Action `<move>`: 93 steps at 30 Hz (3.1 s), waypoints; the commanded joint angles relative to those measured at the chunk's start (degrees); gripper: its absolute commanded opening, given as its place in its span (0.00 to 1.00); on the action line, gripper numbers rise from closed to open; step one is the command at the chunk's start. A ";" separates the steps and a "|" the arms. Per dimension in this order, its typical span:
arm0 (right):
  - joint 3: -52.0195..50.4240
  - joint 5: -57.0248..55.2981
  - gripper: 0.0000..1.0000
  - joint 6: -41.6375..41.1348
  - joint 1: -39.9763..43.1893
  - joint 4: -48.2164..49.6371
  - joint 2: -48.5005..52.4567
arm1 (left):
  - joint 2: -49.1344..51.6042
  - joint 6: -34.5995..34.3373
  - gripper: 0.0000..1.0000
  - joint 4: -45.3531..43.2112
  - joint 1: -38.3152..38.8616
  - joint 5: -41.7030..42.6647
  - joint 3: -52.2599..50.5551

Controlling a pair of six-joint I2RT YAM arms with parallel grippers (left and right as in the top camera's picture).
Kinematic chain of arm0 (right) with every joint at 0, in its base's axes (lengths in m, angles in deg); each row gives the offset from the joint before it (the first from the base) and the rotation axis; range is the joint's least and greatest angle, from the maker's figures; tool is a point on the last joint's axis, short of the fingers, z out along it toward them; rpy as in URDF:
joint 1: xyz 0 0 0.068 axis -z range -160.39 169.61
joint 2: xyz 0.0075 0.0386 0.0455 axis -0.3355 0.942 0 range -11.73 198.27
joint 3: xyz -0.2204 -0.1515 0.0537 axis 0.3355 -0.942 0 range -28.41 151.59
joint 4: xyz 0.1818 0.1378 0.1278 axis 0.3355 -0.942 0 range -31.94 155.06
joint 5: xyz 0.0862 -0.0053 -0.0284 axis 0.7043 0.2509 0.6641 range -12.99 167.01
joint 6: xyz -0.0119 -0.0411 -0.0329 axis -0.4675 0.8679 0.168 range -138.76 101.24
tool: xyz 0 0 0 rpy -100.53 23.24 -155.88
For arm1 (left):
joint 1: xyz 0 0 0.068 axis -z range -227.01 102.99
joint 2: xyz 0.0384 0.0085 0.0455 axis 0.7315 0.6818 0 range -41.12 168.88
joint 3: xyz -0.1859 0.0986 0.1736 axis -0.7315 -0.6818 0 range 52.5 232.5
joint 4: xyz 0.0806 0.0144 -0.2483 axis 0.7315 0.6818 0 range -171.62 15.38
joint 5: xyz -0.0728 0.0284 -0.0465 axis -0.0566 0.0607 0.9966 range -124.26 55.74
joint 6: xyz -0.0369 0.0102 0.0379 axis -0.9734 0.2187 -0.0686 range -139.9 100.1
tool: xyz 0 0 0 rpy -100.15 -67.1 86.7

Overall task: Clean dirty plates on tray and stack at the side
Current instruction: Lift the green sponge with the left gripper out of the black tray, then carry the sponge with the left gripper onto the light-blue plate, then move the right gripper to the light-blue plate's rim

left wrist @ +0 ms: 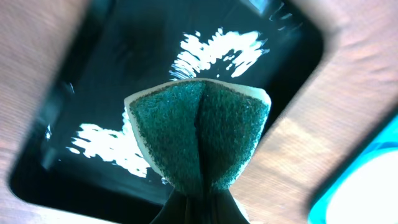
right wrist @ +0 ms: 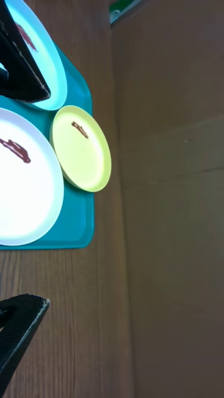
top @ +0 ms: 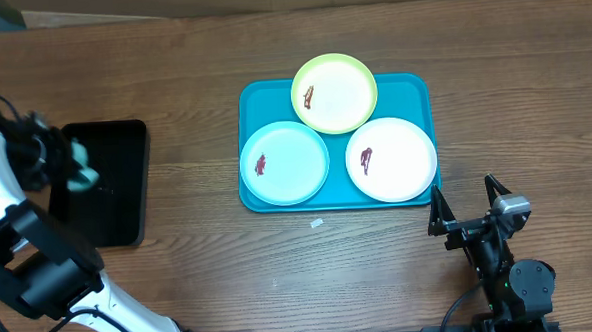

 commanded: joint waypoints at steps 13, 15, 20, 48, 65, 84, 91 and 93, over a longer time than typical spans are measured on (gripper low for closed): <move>-0.59 -0.79 1.00 0.00 0.33 0.26 -0.04 | -0.79 1.60 0.04 -6.40 2.43 2.71 -9.18; -0.59 -0.81 1.00 0.00 0.33 0.26 -0.04 | -0.90 1.97 0.04 -5.25 2.47 2.78 -8.83; -0.59 -0.79 1.00 0.00 0.33 0.26 -0.04 | -1.44 2.25 0.04 1.84 2.47 2.71 0.59; -0.59 -0.79 1.00 0.00 0.33 0.26 -0.04 | -1.44 -3.50 0.04 0.83 53.16 16.35 0.35; -0.59 -0.79 1.00 0.00 0.33 0.26 -0.04 | -1.44 -32.70 0.04 -25.57 61.02 -5.99 -22.18; -0.59 -0.57 1.00 -0.28 0.33 2.05 -0.04 | -1.44 -30.93 0.04 -24.85 63.21 -4.92 -24.30; -0.59 32.44 1.00 -26.77 0.22 7.41 -0.04 | -1.44 -30.95 0.04 -25.79 63.21 -5.09 -24.30; -0.59 33.77 1.00 -31.71 0.22 8.79 -0.04 | -1.44 -30.93 0.04 -25.81 63.06 -5.07 -24.30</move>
